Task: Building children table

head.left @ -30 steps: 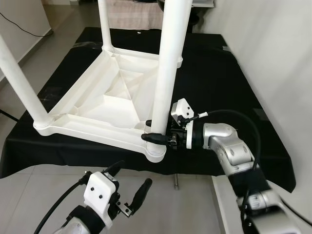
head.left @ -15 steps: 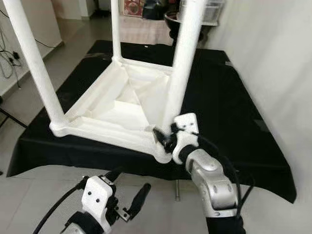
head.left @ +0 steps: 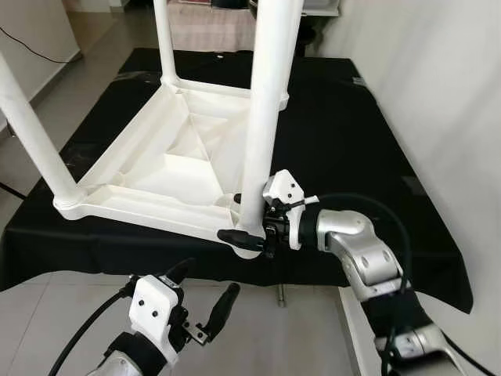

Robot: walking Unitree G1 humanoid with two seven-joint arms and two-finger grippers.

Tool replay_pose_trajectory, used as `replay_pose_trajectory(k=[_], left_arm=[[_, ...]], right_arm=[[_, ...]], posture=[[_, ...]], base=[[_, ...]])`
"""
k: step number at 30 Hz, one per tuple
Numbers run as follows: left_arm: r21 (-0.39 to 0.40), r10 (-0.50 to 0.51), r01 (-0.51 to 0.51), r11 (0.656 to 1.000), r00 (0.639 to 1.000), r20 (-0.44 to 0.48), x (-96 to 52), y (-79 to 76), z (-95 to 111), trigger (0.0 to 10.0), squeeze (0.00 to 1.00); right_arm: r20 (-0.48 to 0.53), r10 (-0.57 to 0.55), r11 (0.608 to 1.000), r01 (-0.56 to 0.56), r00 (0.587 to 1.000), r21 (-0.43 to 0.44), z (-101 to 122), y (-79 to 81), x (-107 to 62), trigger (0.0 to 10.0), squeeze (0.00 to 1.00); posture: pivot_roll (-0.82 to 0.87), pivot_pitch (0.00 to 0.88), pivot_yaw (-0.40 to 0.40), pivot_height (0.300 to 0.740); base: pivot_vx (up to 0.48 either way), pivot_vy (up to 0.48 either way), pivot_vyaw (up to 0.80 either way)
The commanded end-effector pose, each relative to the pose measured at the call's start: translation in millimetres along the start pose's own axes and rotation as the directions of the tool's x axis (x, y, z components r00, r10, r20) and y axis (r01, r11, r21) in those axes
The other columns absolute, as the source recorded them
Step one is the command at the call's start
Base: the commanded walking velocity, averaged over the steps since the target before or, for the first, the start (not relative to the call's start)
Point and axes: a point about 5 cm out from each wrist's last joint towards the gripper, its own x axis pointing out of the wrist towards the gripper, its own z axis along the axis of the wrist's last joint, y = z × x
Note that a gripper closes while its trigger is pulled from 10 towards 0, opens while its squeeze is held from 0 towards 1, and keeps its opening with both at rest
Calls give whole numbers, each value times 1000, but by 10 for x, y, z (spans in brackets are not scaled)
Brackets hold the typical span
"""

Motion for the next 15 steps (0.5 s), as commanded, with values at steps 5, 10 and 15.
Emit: replay_pose_trajectory(k=[5,10,15], left_arm=[[-20,-1,0,1000,1000,-12,-36,-38,2,10000,0],[-21,-1,0,1000,1000,-14,-42,-45,7,10000,0],[-22,-1,1,1000,1000,-16,-41,-49,6,10000,0]], right_arm=[[70,89,996,-90,994,14,128,-78,12,0,0],[76,168,986,-169,983,2,143,-82,-18,0,0],[59,209,978,-209,976,6,58,-103,-99,0,0]], posture=[[38,200,-97,740],[37,203,-96,740],[37,203,-96,740]], base=[[0,0,0],[0,0,0],[0,0,0]])
